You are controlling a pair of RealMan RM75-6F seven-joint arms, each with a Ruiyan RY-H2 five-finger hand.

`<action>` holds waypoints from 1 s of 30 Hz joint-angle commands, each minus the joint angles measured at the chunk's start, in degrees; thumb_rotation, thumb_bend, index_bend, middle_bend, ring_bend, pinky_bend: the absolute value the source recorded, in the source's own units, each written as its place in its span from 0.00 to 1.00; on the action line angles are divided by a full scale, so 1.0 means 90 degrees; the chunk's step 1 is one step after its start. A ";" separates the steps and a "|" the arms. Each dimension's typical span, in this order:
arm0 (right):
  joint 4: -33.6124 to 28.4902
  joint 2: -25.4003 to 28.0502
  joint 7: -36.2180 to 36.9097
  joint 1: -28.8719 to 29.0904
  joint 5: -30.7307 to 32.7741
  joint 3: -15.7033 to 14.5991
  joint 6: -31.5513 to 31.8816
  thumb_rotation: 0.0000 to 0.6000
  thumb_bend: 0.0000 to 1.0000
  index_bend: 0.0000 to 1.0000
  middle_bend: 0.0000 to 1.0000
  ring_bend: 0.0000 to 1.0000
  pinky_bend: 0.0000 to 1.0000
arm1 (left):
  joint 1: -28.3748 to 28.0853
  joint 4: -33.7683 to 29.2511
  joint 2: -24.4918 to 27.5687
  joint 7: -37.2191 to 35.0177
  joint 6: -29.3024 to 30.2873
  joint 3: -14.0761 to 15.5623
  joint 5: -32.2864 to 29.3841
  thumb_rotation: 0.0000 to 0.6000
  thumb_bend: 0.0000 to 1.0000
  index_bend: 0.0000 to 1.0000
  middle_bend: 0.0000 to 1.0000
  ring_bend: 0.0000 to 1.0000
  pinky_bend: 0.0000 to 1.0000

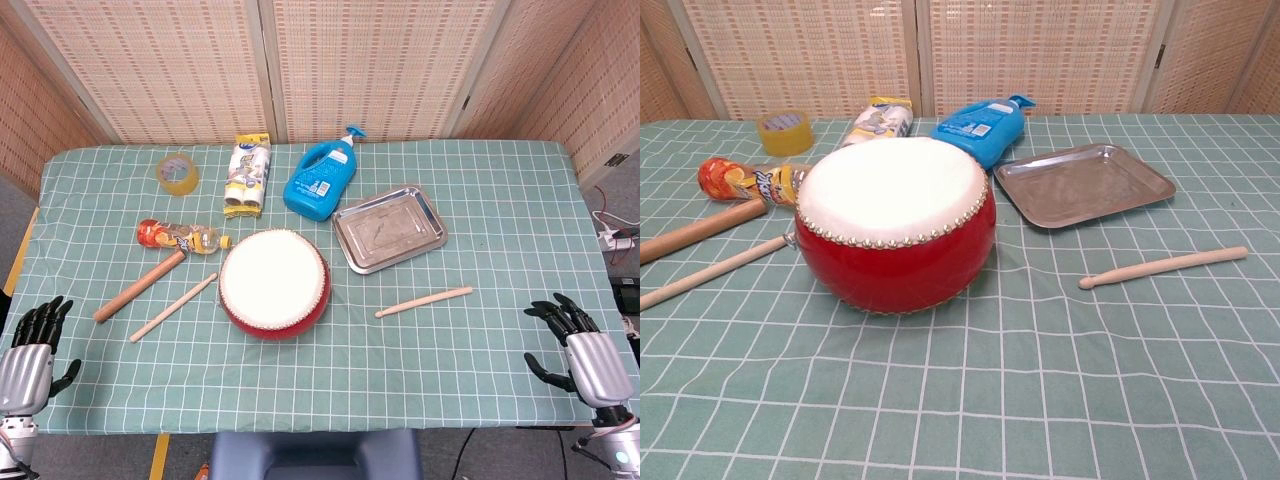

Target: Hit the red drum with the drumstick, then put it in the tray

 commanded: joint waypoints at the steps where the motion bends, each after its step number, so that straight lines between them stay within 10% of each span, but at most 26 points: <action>1: -0.0020 -0.0014 0.0017 0.0002 0.0010 0.0026 0.0003 1.00 0.30 0.25 0.19 0.07 0.18 | 0.0003 0.0001 0.0006 -0.0008 -0.0015 0.0015 0.0004 1.00 0.25 0.02 0.00 0.00 0.00; 13: 0.0379 -0.0581 -0.0537 0.0789 -0.0063 0.0414 -0.0857 1.00 0.30 0.25 0.19 0.07 0.18 | 0.0085 -0.0042 0.0043 -0.0019 0.0039 0.0104 0.0056 1.00 0.25 0.02 0.00 0.00 0.00; 30: 0.3139 -0.2949 -0.0748 0.2701 0.0392 0.0748 -0.3287 1.00 0.30 0.40 0.19 0.07 0.19 | 0.0167 -0.0024 0.0076 0.0024 -0.0031 0.0117 -0.0121 1.00 0.25 0.03 0.00 0.00 0.00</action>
